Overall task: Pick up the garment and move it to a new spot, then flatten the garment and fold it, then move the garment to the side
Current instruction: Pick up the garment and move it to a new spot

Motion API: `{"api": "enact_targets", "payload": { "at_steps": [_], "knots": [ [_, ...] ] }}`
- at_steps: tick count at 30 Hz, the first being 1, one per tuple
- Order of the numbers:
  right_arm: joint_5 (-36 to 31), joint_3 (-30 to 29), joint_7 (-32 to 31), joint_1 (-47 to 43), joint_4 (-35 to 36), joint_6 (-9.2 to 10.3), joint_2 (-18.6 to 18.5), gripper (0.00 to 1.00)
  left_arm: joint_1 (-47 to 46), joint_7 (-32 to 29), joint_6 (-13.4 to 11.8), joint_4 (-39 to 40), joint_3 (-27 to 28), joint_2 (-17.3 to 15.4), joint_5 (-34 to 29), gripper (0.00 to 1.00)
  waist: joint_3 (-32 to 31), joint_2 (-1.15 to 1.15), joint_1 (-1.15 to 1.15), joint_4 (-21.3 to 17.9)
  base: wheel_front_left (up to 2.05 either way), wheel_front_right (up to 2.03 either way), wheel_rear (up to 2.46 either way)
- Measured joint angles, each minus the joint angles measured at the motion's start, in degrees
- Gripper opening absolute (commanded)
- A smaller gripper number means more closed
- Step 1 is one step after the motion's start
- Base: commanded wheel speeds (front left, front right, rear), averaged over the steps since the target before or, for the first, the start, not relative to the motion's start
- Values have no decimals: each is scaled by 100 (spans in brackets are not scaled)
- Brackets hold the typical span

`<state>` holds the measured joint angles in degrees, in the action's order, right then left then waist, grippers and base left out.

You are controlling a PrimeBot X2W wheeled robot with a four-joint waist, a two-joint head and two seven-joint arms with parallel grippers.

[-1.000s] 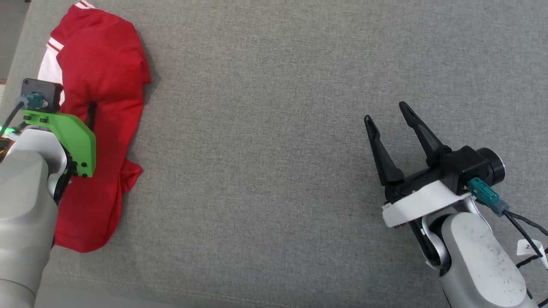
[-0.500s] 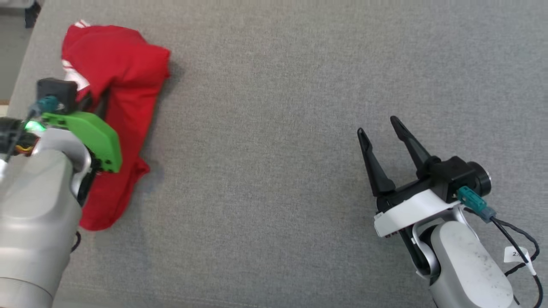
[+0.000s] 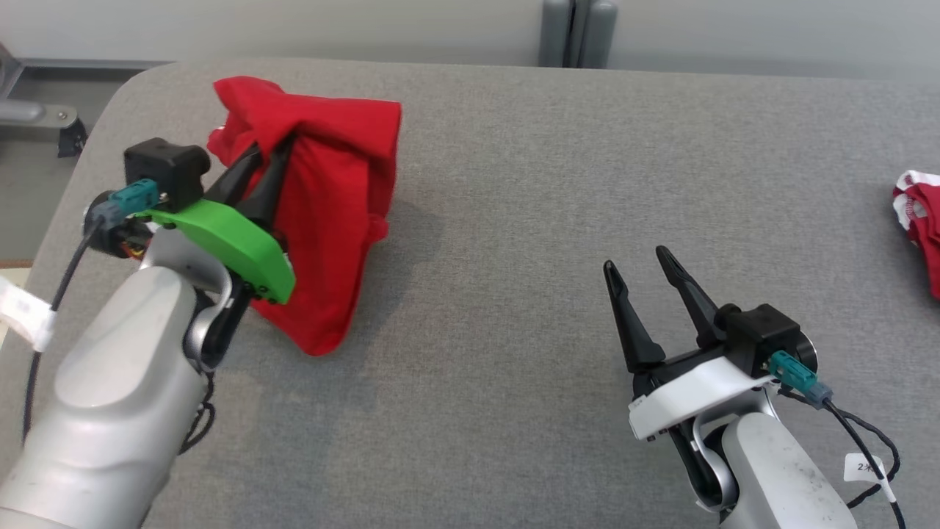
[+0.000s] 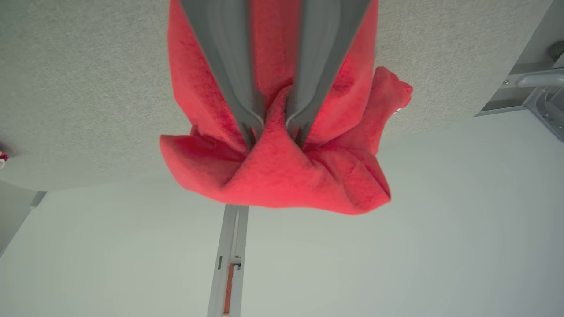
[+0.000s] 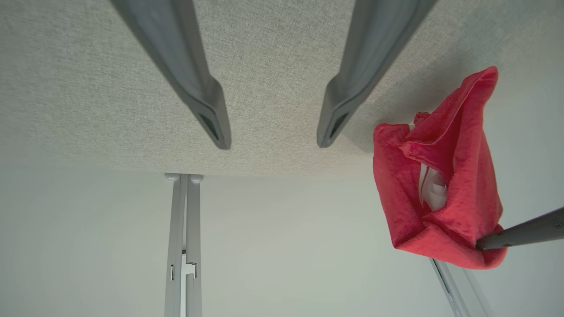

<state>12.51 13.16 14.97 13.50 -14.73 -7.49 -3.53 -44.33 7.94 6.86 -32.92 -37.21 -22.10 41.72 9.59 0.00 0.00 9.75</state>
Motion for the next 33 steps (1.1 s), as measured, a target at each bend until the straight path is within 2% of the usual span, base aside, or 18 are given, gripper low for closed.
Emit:
{"api": "enact_targets", "payload": {
  "at_steps": [6, 9, 15, 18, 19, 20, 23, 29, 33],
  "knots": [
    [9, -148, 2, -4, 54, 0, 34, 100, 113, -89, -371, 675, -144, 486, 25, 0, -150, 0, 0, -343, 0, 0, 0],
    [26, -170, 5, -2, 114, 0, 48, 100, 176, -96, -550, 812, -191, 860, 82, 0, -171, 0, 0, -549, 0, 0, 0],
    [49, -132, 8, 29, 170, 0, 58, 100, 146, 43, -851, 611, -252, 1485, 125, 0, -118, 0, 0, -977, 0, 0, 0],
    [65, -122, 8, 92, 186, 0, 60, 100, 1, 208, -998, 290, -256, 1667, 100, 0, -53, 0, 0, -1201, 0, 0, 0],
    [79, -119, 8, 106, 196, 0, 60, 100, -58, 278, -1085, 141, -236, 1716, 89, 29, -26, 0, 0, -1281, 0, 0, 0],
    [101, -104, 8, 112, 200, 0, 64, 100, -100, 326, -1152, 23, -227, 1753, 77, 100, -3, 0, 0, -1347, 0, 0, 0],
    [167, -109, 8, 125, 219, 0, 63, 100, -200, 471, -1247, -375, -261, 1800, 5, 100, 75, 0, 0, -1560, 0, 0, 0],
    [193, -197, 8, 110, 256, 0, 63, 100, -272, 677, -1159, -740, -143, 1852, -123, 100, 235, 0, 0, -1776, 0, 0, 0],
    [134, -225, 8, 74, 249, 0, 68, 100, -192, 703, -1110, -464, 180, 1597, -465, 100, 225, 0, 0, -1687, 0, 0, 0]
  ]
}}
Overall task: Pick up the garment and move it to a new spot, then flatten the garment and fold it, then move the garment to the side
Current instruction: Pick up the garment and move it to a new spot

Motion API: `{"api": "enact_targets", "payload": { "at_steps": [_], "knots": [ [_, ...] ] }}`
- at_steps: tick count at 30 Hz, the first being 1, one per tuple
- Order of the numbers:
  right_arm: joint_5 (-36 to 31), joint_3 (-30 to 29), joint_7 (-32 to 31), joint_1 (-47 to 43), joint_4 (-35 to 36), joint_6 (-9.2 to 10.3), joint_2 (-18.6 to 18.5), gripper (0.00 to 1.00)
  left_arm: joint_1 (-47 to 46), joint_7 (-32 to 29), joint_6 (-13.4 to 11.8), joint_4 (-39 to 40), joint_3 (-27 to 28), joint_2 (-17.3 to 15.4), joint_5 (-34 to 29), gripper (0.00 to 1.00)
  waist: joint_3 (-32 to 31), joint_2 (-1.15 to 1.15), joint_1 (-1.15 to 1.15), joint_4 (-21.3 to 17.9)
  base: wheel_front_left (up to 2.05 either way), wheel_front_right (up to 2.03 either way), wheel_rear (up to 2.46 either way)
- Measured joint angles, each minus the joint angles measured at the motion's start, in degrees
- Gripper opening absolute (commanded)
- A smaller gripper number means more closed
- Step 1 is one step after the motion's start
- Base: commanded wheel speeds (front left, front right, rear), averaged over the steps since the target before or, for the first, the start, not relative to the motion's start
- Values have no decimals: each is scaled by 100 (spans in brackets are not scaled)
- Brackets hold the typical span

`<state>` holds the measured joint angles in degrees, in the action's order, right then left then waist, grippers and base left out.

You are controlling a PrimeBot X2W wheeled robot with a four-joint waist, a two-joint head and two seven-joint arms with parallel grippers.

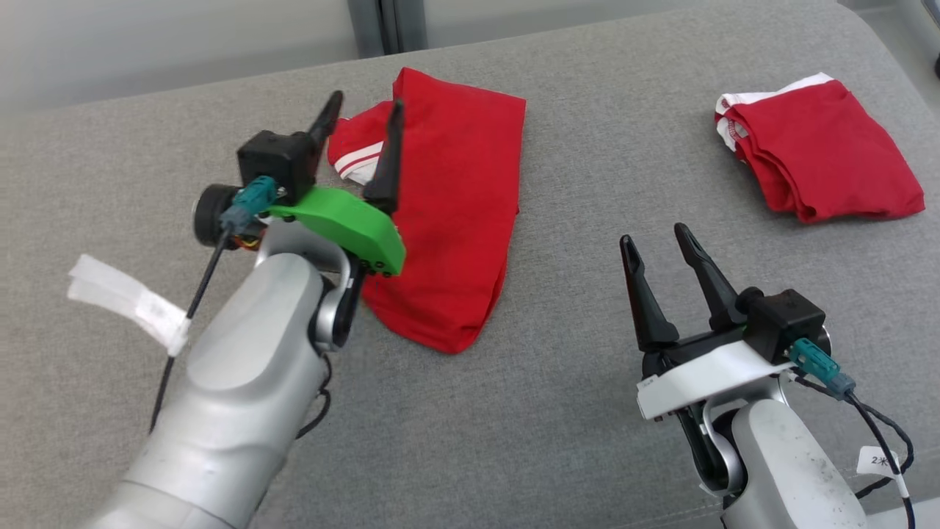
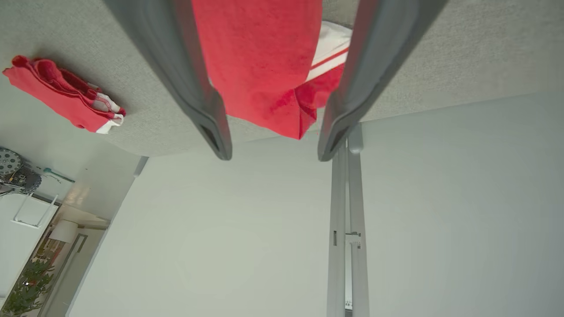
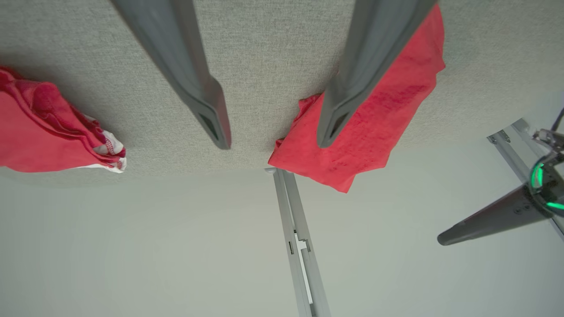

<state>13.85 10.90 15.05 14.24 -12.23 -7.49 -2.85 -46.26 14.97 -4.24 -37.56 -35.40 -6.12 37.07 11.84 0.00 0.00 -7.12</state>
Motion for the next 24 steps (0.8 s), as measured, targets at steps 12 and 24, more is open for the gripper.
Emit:
{"api": "enact_targets", "payload": {
  "at_steps": [12, 24],
  "knots": [
    [-208, -123, 0, -269, -168, 0, -29, 100, 2095, 15, 219, 1937, 1016, -950, -1479, 100, -508, 0, 0, 593, 0, 0, 0],
    [-255, -110, 0, -652, -226, 0, -86, 100, 4294, 15, 369, 3105, 2035, -576, -2315, 100, -1193, 0, 0, 830, 0, 0, 0]
  ]
}}
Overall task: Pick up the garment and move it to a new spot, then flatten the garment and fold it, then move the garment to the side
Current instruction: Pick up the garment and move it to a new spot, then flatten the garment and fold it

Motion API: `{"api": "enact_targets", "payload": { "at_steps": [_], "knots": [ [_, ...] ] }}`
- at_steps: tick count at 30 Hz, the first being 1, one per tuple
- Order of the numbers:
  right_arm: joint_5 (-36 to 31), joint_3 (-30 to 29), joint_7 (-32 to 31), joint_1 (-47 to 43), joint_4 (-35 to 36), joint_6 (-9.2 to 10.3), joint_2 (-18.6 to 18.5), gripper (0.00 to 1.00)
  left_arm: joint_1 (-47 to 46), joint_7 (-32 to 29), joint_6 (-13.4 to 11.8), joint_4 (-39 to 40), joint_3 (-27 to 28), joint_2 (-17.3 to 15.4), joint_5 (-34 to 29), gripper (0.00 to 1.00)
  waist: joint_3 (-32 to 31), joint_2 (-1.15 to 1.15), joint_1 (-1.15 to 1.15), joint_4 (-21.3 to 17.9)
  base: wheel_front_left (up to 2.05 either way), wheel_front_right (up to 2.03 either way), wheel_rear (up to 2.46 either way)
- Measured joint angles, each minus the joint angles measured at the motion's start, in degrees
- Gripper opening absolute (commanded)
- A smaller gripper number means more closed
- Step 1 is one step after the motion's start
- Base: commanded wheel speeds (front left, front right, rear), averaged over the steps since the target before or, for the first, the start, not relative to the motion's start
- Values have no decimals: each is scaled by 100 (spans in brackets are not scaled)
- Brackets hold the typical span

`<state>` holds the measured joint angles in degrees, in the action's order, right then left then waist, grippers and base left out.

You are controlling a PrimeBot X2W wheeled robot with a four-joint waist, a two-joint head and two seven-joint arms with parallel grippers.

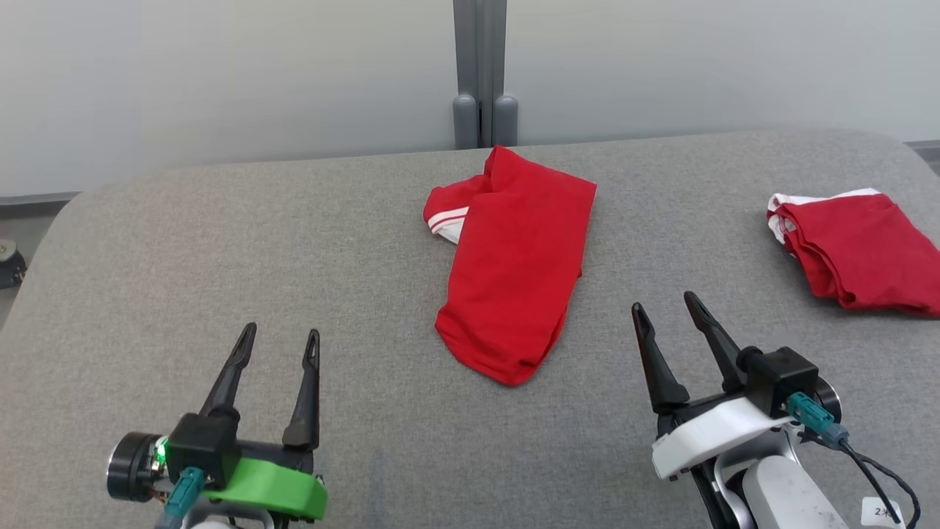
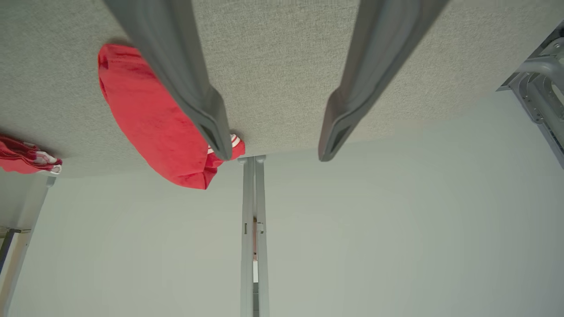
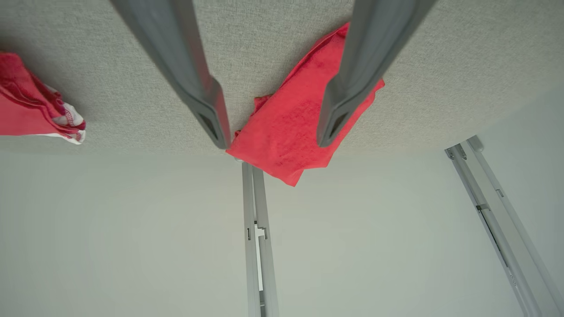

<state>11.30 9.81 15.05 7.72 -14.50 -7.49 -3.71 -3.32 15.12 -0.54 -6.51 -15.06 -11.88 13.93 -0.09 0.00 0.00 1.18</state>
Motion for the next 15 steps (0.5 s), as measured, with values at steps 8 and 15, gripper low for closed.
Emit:
{"api": "enact_targets", "payload": {
  "at_steps": [8, 15],
  "knots": [
    [9, -18, 0, -180, 1, 0, 16, 100, 474, 0, 119, 259, 536, 509, -355, 100, -136, 0, 0, -51, 0, 0, 0],
    [-38, 244, 0, -141, -132, 0, -23, 100, 457, 0, 410, 197, 764, 686, -605, 100, -94, 0, 0, 115, 0, 0, 0]
  ]
}}
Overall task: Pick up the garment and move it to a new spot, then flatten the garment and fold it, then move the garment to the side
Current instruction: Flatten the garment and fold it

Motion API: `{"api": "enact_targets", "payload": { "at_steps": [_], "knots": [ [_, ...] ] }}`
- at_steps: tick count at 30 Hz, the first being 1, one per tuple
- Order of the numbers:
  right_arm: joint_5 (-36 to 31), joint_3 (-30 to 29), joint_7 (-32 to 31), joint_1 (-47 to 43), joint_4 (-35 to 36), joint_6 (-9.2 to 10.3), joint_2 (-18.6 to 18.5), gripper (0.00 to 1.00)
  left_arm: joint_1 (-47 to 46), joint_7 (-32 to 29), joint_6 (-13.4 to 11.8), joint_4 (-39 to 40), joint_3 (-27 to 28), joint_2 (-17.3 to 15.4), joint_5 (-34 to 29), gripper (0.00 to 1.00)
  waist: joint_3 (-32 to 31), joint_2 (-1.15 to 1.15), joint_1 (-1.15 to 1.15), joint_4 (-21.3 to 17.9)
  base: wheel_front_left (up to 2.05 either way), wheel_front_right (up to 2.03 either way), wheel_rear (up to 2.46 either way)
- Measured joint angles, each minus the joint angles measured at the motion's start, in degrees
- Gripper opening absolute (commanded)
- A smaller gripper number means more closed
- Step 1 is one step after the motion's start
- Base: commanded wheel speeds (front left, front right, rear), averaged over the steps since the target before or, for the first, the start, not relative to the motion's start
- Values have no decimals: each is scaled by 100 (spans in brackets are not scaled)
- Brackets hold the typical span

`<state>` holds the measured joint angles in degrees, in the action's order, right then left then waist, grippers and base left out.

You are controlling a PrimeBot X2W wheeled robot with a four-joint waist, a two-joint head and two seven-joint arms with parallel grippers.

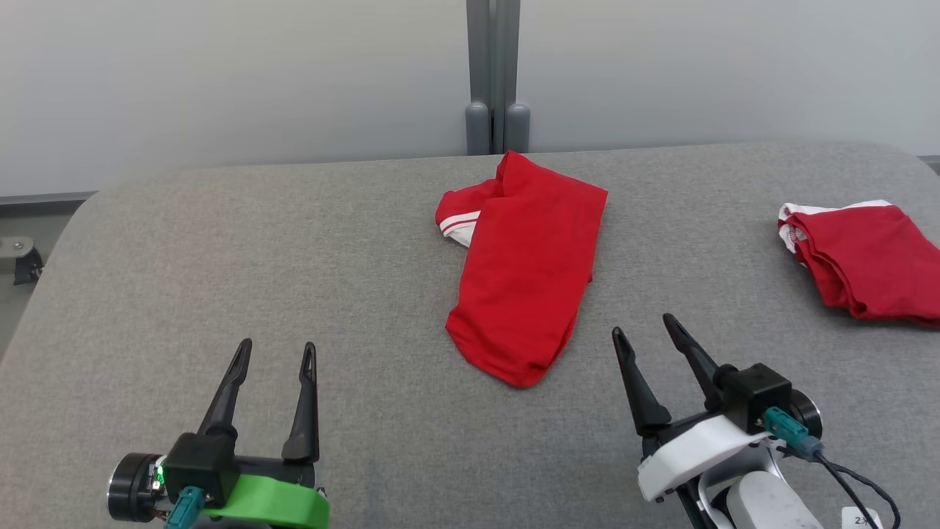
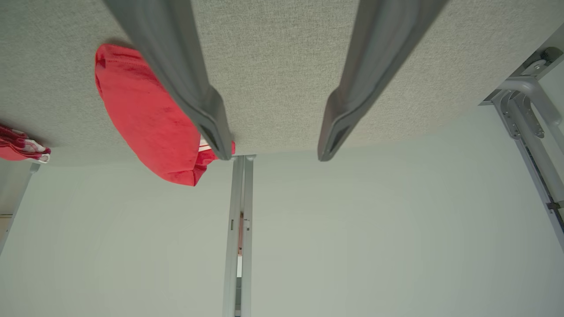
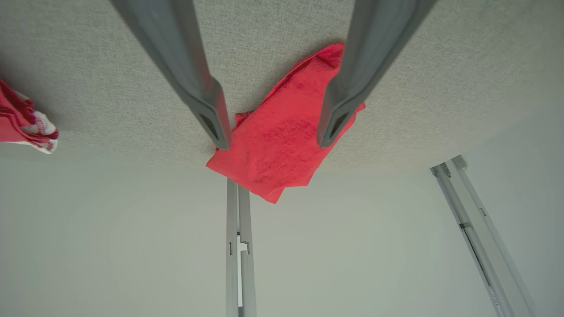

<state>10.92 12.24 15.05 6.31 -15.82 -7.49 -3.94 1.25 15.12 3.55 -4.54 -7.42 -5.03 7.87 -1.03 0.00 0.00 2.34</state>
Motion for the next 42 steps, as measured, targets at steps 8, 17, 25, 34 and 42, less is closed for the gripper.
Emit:
{"api": "enact_targets", "payload": {
  "at_steps": [8, 17, 25, 34, 42],
  "knots": [
    [-211, 760, -138, 655, -668, 0, -108, 100, -212, 0, 160, -154, -75, 134, -112, 100, 226, 0, 0, 365, 0, 0, 0],
    [-268, 1617, -491, 1706, -2246, -2, -183, 100, -404, 0, 234, -359, -348, 203, -109, 100, 506, 0, 0, 1044, 0, 0, 0],
    [-394, 1536, -502, 2384, -3555, -2, -246, 100, -459, 0, 119, -345, -571, 210, 92, 100, 709, 0, 0, 1639, 0, 0, 0],
    [-464, 1278, -452, 2791, -4567, -2, -152, 17, -533, 0, 38, -367, -719, 210, 169, 100, 919, 0, 0, 2033, 0, 0, 0],
    [-267, 1508, -110, 2905, -4519, -2, 75, 0, -522, 0, 18, -424, -600, 213, 140, 100, 790, 0, 0, 1876, 0, 0, 0]
  ]
}}
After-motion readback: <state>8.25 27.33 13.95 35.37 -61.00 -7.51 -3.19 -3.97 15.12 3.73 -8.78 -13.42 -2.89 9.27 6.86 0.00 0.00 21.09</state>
